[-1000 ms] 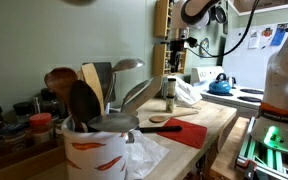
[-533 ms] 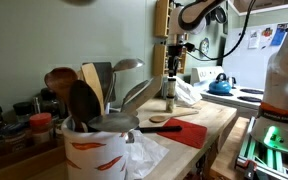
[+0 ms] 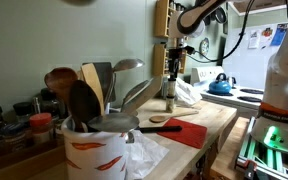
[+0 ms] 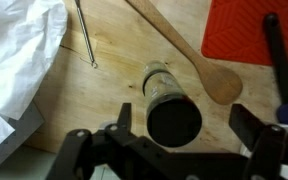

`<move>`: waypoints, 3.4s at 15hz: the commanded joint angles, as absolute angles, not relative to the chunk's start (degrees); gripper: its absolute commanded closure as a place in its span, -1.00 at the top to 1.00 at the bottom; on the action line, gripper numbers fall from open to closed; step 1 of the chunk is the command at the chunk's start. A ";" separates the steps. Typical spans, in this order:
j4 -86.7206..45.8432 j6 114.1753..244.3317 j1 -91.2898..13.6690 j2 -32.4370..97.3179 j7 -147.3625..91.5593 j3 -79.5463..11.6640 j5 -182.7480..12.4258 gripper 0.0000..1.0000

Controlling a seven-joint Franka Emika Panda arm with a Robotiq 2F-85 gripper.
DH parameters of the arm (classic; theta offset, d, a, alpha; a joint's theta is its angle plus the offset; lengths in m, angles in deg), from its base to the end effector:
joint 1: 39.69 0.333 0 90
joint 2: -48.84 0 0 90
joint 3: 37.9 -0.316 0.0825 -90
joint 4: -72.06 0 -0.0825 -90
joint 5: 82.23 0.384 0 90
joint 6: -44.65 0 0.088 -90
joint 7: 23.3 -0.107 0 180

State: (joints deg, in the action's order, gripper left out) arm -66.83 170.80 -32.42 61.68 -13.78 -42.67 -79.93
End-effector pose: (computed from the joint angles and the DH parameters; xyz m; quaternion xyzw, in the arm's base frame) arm 0.4471 0.0969 0.3930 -0.9847 -0.1744 -0.0005 0.0070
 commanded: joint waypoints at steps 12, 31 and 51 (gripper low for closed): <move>-67.07 172.28 -32.36 58.65 -10.36 -42.25 -78.53 0.96; -66.81 175.00 -32.49 55.91 -9.10 -42.34 -77.62 0.27; -54.82 171.15 -32.07 57.14 -11.90 -44.62 -85.17 -0.43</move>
